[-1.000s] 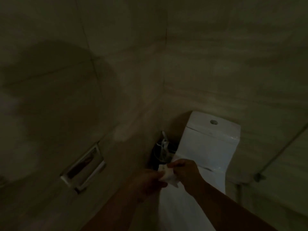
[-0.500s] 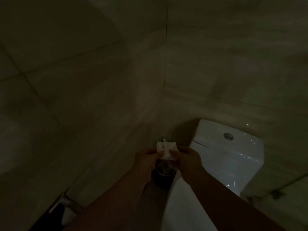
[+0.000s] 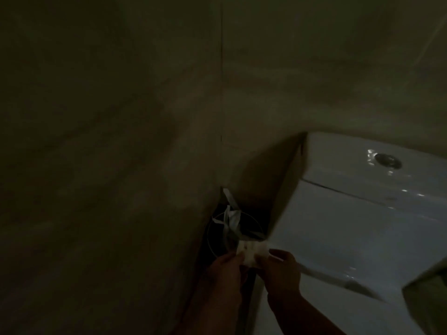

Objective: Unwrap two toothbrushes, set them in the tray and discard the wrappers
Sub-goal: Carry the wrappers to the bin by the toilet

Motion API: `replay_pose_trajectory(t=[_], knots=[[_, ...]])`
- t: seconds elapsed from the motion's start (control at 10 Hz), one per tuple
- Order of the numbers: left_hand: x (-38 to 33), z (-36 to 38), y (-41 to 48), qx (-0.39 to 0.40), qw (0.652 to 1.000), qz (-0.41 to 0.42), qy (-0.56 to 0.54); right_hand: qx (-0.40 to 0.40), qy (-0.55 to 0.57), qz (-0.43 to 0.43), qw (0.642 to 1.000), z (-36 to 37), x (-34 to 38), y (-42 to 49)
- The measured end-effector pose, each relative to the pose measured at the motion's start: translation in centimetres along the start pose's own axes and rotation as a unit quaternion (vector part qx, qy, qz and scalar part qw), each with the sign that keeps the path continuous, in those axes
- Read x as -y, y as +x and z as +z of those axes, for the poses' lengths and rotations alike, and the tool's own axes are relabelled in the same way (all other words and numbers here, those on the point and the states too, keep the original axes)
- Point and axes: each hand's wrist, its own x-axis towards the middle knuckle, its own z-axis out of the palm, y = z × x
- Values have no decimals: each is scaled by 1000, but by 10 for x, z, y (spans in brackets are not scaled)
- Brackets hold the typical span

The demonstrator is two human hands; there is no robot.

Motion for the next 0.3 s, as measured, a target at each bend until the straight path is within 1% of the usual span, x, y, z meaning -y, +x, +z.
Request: replay_pose_trajectory(t=[0.1, 0.2, 0.3], knots=[[18, -7, 65, -33, 999, 20, -30, 19, -74, -57, 995, 25, -31, 45], [19, -15, 119, -31, 997, 64, -35, 58, -134, -103, 984, 55, -48, 82], [7, -17, 158, -40, 994, 97, 16, 57, -157, -123, 978, 84, -55, 112]])
